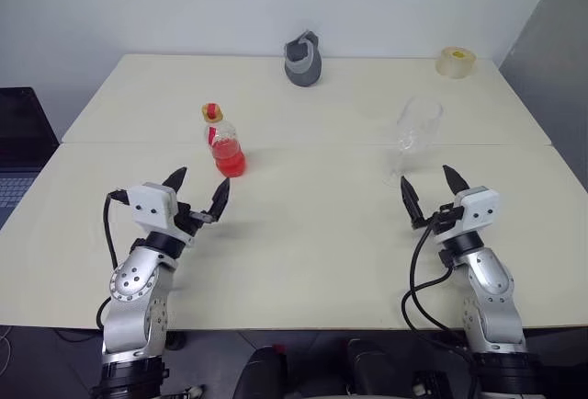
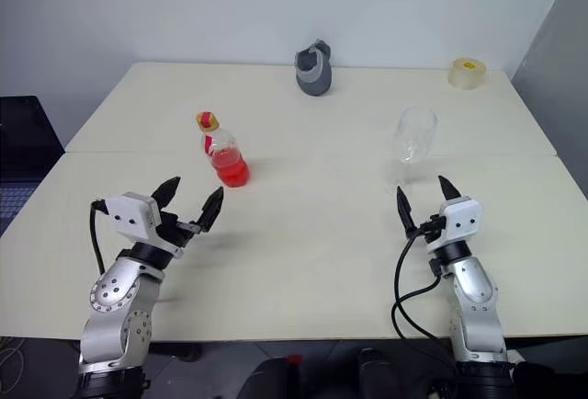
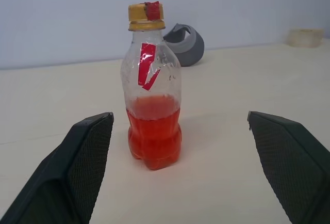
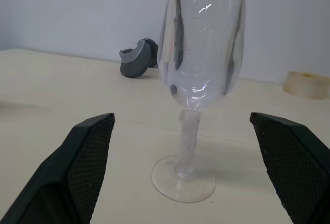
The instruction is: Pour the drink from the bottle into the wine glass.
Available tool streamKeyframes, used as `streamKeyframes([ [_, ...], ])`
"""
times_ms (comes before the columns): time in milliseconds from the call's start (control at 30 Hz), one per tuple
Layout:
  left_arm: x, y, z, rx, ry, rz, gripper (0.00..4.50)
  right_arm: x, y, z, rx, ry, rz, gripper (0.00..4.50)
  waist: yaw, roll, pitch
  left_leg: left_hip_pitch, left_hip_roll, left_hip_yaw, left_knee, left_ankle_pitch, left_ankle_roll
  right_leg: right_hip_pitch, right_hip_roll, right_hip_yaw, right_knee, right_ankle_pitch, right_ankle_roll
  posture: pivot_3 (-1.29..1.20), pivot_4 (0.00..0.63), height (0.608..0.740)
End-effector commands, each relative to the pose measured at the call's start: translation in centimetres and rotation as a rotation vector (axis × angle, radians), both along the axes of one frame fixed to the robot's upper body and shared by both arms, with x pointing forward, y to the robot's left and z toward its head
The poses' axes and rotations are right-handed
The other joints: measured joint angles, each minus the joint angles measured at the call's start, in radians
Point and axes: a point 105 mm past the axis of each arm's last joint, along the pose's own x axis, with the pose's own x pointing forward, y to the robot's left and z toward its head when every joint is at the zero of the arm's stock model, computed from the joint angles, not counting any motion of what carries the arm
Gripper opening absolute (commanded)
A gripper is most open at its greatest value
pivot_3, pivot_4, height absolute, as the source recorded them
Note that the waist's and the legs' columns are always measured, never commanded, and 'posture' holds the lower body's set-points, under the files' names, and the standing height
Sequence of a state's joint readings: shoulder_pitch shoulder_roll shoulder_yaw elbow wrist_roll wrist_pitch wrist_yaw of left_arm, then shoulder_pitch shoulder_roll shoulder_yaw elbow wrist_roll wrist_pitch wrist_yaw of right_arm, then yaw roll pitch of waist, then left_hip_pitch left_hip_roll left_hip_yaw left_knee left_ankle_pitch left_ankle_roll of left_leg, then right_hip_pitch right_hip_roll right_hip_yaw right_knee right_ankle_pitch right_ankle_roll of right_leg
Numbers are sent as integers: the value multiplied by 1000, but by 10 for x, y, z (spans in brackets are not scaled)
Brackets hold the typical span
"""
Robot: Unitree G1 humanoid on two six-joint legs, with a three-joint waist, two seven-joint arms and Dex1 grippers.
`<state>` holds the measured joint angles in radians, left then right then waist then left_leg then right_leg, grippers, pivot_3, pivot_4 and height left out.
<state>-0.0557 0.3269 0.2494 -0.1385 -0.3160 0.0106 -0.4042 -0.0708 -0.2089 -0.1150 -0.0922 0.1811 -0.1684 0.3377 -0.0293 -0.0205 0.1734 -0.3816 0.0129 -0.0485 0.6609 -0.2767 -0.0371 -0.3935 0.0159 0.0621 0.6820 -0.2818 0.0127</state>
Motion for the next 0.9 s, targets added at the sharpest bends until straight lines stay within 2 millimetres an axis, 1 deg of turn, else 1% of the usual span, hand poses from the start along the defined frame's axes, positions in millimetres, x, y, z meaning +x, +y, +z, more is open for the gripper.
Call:
streamKeyframes([
  [33,-3,2,19,1,-87,18,4473,-3,6,13,4,-55,45,4500,0,0,0,0,0,0,0,0,0,0,0,0,0,0,0,0,150,740],
  [300,-3,4,18,-19,-77,32,4473,-3,11,14,-7,-55,87,4500,0,0,0,0,0,0,0,0,0,0,0,0,0,0,0,0,150,740],
  [533,2,6,8,-13,-15,69,4473,-9,29,18,-14,-31,219,4500,0,0,0,0,0,0,0,0,0,0,0,0,0,0,0,0,150,740],
  [600,8,10,-2,22,49,105,4473,-22,51,15,-27,41,389,4500,0,0,0,0,0,0,0,0,0,0,0,0,0,0,0,0,150,740],
  [667,13,13,-8,17,87,130,4473,-31,64,17,-42,73,488,4500,0,0,0,0,0,-1,0,0,0,0,0,-1,0,0,0,0,150,740],
  [900,32,5,-20,23,169,127,4473,-35,76,32,-108,115,598,4500,1,-1,0,0,-1,-3,1,0,0,2,0,-3,-1,0,0,0,150,740],
])
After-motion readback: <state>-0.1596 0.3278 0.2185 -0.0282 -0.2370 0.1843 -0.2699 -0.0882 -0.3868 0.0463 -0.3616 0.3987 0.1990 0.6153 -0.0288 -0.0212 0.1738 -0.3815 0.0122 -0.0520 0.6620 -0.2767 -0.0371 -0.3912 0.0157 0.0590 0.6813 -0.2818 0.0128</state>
